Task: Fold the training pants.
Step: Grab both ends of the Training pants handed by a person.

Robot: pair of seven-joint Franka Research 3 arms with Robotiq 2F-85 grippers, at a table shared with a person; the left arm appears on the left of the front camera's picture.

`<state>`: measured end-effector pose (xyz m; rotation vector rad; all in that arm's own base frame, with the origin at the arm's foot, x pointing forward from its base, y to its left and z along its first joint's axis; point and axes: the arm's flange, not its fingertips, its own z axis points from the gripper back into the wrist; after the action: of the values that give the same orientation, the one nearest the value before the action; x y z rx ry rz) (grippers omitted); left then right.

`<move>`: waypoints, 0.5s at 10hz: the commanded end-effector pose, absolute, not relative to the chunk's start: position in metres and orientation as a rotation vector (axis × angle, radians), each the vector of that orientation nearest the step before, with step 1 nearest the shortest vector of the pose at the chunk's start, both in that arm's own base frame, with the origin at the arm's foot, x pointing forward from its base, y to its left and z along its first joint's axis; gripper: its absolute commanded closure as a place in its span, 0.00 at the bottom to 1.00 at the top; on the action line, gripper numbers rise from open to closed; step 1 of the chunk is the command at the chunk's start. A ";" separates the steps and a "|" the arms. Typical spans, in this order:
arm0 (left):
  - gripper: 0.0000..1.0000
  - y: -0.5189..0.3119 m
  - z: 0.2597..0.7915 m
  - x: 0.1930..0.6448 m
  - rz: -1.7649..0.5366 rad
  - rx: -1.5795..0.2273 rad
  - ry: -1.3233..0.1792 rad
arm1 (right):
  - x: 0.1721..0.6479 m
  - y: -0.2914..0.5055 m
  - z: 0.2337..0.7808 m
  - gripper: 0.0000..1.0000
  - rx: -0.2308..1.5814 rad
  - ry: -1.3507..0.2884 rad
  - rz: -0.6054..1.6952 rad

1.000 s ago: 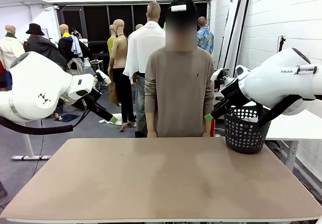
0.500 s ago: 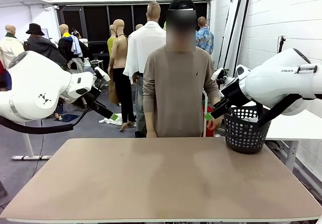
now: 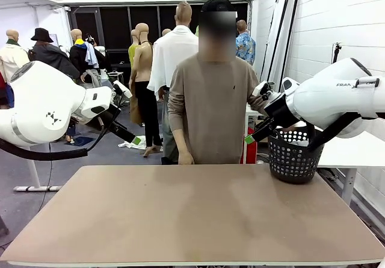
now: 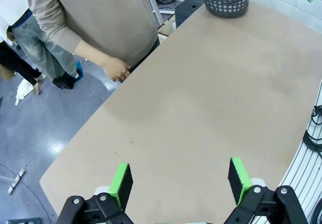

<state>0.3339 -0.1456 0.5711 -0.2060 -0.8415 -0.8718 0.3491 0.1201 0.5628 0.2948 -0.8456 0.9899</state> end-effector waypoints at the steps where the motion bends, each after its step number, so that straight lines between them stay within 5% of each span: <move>1: 0.00 -0.144 0.571 0.333 -0.874 -0.218 -0.836 | 0.349 0.121 0.561 0.00 0.301 -0.839 0.994; 5: 0.00 -0.144 0.571 0.333 -0.874 -0.218 -0.836 | 0.349 0.121 0.561 0.00 0.301 -0.839 0.994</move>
<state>0.3339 -0.1456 0.5712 -0.2061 -0.8415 -0.8718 0.3490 0.1201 0.5628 0.2947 -0.8455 0.9901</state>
